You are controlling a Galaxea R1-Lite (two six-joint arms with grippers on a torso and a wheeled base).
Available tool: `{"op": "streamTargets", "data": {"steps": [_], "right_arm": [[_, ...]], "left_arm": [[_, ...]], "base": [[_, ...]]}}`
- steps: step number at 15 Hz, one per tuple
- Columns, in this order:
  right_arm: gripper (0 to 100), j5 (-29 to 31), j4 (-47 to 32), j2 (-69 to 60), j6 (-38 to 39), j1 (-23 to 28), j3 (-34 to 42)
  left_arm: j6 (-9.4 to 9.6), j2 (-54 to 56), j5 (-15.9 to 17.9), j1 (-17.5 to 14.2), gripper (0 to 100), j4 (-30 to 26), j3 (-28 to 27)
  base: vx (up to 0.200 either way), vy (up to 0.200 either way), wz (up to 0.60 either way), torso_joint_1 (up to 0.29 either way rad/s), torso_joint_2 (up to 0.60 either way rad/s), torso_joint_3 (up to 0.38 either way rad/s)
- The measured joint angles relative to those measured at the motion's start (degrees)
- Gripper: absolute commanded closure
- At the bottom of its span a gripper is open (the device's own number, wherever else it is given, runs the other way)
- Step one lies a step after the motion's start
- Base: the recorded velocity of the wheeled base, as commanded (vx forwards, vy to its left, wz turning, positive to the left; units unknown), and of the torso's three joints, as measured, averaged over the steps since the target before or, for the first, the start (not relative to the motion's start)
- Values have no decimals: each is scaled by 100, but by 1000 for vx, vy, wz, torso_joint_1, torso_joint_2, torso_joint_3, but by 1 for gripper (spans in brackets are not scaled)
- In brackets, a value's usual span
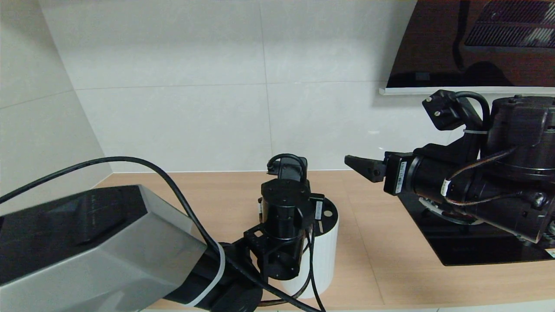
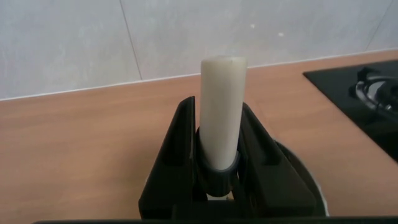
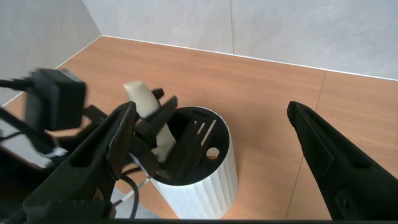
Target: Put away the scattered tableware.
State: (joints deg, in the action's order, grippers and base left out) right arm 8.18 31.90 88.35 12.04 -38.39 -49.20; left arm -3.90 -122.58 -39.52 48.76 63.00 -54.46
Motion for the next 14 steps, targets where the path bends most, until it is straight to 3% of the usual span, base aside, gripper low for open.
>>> {"op": "streamTargets", "data": {"steps": [6, 7, 14], "right_arm": [[0, -2, -2, 0, -1, 2, 0], [0, 0, 0, 0, -1, 0, 0], [0, 0, 0, 0, -1, 0, -2]], "left_arm": [[5, -16, -2, 2, 100, 2, 22], [5, -16, 0, 2, 0, 6, 22], [5, 44, 0, -4, 0, 165, 22]], "base": [[0, 0, 0, 0, 0, 0], [0, 0, 0, 0, 0, 0], [0, 0, 0, 0, 0, 0]]}}
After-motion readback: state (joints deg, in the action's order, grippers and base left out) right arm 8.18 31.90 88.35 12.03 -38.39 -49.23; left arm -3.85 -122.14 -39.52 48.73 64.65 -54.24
